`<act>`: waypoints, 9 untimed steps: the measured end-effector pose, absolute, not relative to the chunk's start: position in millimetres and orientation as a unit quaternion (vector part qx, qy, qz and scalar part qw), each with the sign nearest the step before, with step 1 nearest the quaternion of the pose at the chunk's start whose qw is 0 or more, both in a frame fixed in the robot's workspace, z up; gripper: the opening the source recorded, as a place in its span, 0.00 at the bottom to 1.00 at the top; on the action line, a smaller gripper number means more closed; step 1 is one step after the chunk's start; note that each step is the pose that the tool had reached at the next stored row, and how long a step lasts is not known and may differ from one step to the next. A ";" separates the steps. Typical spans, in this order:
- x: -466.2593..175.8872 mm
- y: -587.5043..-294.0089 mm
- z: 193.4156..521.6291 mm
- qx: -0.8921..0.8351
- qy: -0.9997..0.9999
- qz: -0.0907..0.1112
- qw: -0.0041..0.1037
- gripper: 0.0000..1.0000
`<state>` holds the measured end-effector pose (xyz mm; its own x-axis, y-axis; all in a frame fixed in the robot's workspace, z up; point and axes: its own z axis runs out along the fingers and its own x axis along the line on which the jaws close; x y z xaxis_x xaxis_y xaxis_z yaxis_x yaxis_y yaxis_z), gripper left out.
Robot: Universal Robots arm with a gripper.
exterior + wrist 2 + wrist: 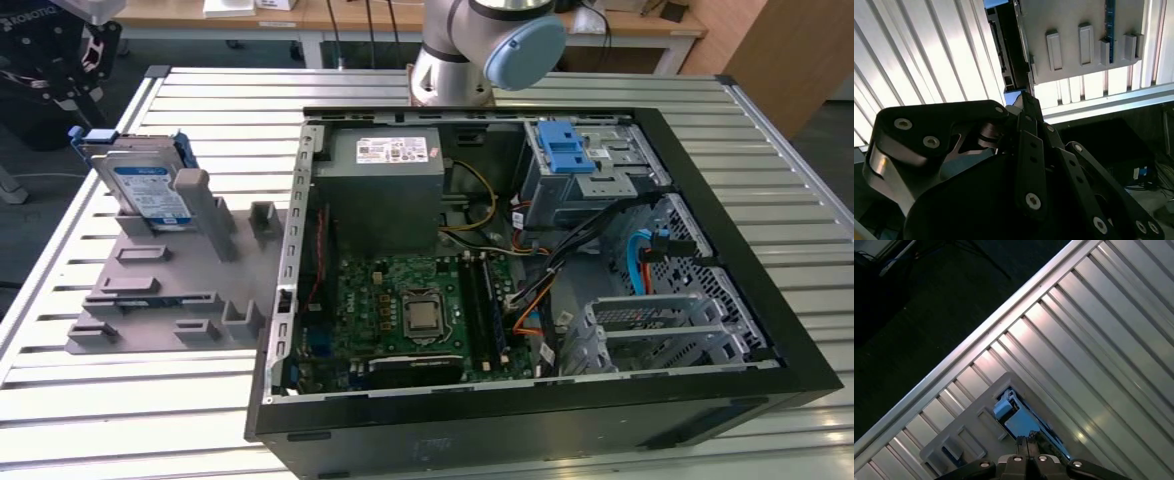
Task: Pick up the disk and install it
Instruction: 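Pick up the disk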
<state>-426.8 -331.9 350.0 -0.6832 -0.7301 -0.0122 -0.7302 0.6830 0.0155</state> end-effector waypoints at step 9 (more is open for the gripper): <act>-426.8 -331.9 348.3 -0.471 0.882 0.010 0.002 0.11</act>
